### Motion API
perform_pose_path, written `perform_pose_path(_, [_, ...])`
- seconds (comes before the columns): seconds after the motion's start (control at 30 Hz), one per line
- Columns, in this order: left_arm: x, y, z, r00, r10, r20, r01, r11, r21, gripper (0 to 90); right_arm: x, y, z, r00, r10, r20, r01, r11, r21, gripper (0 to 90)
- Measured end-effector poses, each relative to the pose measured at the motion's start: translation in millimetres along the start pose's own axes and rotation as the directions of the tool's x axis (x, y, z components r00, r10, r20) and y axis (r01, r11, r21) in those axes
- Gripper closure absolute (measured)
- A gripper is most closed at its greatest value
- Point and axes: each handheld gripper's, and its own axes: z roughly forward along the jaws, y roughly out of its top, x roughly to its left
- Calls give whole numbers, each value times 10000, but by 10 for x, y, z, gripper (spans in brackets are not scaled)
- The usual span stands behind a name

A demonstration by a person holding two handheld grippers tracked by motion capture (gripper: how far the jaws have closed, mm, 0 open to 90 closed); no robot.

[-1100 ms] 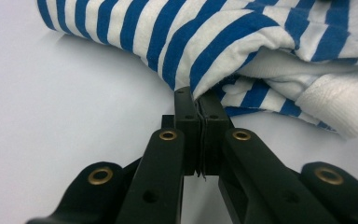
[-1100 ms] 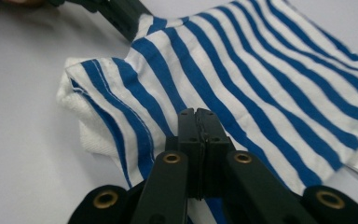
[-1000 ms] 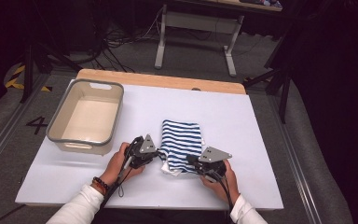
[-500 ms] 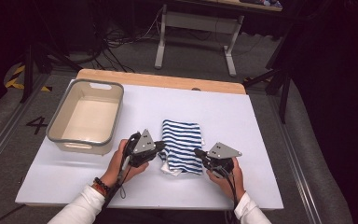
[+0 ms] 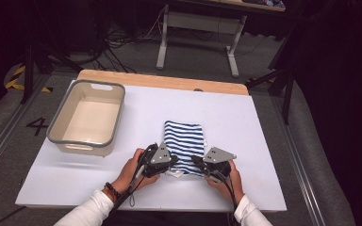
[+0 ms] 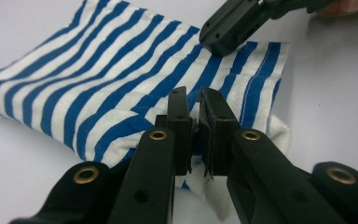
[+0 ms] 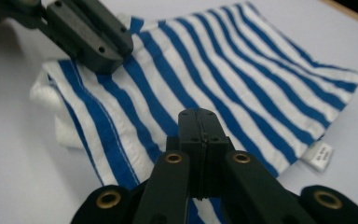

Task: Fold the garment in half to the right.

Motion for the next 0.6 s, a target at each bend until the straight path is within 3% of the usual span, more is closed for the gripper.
perform_pose_path(0.2, [0, -24, 38, 9999, 100, 87, -104, 9987, 507, 848, 6, -29, 28, 10000, -28, 33, 27, 9994, 358, 900])
perform_pose_path(0.6, [-49, -15, 13, 9997, 223, -82, -219, 9987, 462, 863, -11, -77, -51, 9994, 147, 323, -162, 9987, 486, 900])
